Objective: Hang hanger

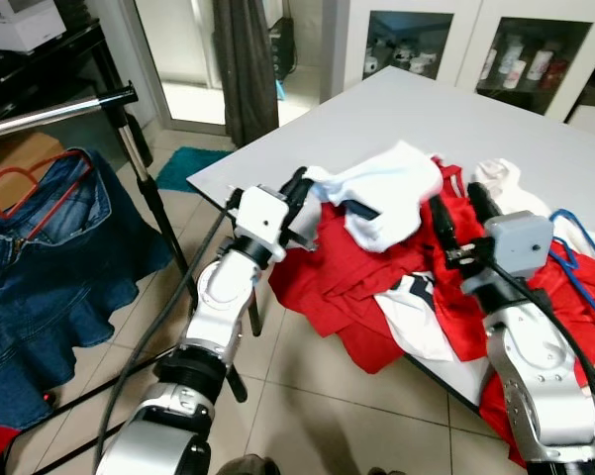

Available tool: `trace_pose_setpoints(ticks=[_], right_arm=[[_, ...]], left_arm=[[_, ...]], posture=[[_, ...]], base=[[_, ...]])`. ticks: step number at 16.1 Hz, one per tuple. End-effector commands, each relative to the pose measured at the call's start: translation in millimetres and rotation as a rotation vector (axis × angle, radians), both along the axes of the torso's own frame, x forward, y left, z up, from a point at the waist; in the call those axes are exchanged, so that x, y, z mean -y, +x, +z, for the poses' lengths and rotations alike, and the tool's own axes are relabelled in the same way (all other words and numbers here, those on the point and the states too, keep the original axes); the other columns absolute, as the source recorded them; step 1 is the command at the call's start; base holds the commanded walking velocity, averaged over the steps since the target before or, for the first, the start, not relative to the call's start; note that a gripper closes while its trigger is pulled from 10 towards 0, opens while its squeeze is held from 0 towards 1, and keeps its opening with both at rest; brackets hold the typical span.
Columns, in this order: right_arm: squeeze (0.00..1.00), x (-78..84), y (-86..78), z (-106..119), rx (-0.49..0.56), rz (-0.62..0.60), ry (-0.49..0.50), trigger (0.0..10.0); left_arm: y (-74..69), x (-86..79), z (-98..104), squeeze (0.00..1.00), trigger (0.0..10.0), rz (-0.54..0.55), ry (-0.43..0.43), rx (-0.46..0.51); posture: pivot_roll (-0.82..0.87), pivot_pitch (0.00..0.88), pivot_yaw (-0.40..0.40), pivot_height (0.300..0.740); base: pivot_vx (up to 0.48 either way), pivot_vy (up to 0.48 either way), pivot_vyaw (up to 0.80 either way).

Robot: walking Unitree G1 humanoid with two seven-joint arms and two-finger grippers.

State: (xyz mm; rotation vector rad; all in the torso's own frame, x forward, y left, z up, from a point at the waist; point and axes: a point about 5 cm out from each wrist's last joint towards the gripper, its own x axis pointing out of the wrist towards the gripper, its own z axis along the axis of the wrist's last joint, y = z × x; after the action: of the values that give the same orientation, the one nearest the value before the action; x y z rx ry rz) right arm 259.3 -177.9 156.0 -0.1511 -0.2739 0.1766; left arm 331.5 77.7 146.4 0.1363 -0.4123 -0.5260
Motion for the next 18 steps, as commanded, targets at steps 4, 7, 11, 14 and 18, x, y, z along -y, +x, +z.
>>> trace_pose_setpoints(ticks=[4, 7, 11, 14, 18], right_arm=[[0.0, -3.0, -9.6, 1, 0.024, 0.015, 0.003, 10.0], [0.0, 5.1, -19.9, 3, 0.031, 0.026, -0.047, 10.0], [0.0, 22.4, -21.9, 2, 0.03, -0.032, -0.082, 10.0], [0.0, 18.7, -20.9, 5, 0.034, -0.015, -0.069, 10.0], [0.0, 10.1, -18.2, 9, 0.053, 0.033, -0.077, 10.0]], left_arm=[[-5.3, 0.6, 7, 0.0, 10.0, 0.022, 0.023, 0.022], [-12.4, -6.7, 1, 0.0, 10.0, 0.028, 0.032, 0.013], [-16.8, -13.6, 0, 0.0, 10.0, 0.05, 0.016, -0.003], [-15.1, -14.2, 1, 0.0, 10.0, 0.065, 0.017, -0.002], [-11.8, -10.3, 4, 0.0, 10.0, 0.066, 0.012, -0.008]], posture=[[0.02, 0.0, 0.091, 0.74], [0.02, 0.0, 0.093, 0.74], [0.02, 0.0, 0.089, 0.74], [0.02, 0.0, 0.084, 0.74], [0.01, 0.0, 0.08, 0.74]], base=[[0.0, 0.0, 0.0], [0.0, 0.0, 0.0], [0.0, 0.0, 0.0], [0.0, 0.0, 0.0], [0.0, 0.0, 0.0]])
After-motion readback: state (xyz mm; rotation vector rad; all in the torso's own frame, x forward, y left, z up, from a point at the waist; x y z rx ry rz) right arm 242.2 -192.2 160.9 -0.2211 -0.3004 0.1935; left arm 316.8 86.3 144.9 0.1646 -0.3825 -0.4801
